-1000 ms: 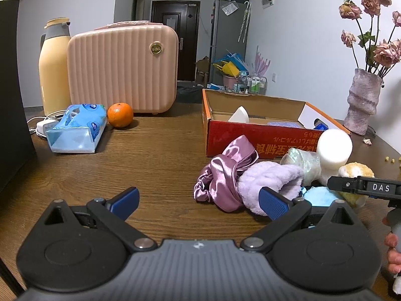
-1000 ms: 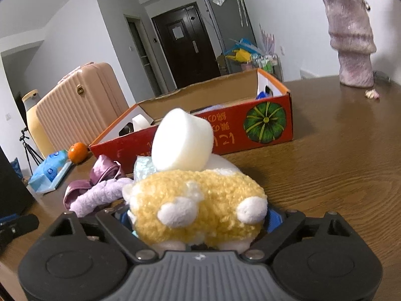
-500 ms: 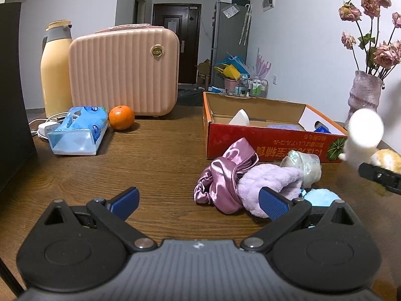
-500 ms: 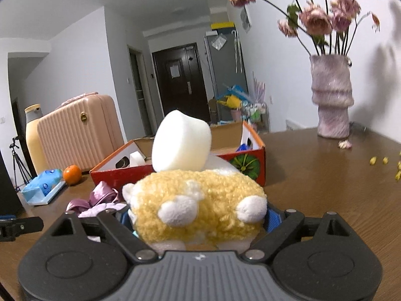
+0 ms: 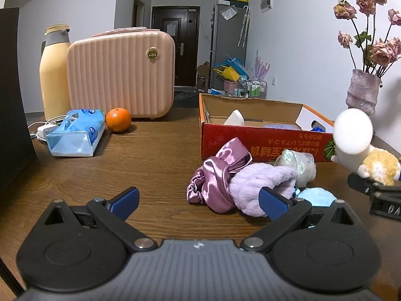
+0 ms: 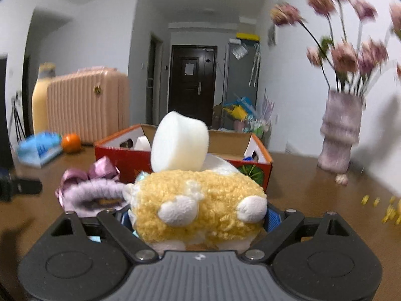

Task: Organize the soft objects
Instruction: 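Lift the yellow plush sheep with the right tool, then reach the left tool to the light blue plush and grasp it while the right tool holds the sheep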

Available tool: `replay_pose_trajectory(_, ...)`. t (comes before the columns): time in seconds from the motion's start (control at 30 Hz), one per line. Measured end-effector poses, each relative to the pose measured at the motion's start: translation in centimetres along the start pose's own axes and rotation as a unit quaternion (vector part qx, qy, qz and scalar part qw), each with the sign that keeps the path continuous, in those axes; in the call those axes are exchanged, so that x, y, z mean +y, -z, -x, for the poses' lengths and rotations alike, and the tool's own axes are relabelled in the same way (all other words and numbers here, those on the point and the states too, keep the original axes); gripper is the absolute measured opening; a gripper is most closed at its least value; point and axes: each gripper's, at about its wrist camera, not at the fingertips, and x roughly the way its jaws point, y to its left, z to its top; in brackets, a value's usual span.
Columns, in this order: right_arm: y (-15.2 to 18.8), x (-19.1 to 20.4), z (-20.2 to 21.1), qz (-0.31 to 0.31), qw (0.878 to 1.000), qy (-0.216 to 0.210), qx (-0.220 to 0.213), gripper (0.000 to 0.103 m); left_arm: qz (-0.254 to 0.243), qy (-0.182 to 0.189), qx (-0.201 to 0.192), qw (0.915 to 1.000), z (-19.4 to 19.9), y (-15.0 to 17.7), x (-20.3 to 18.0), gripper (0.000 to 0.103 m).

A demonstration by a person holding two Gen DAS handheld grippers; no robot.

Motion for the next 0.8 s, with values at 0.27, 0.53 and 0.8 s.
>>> replay_pose_trajectory(0.27, 0.0, -0.4, 0.0, 0.028, 0.999, 0.027, 0.003, 0.092, -0.002, 0.0, 0.005, 1.0, 0.0, 0.3, -0.8, 0.103)
replay_pose_trajectory(0.53, 0.1, -1.9, 0.5, 0.019, 0.999, 0.026, -0.006, 0.092, -0.012, 0.014, 0.013, 0.9997, -0.1, 0.8, -2.9, 0.103)
replay_pose_trajectory(0.8, 0.2, -3.6, 1.2, 0.015, 0.999, 0.025, -0.019, 0.092, -0.036, 0.031, 0.025, 0.9986, -0.4, 1.6, -6.4, 0.103)
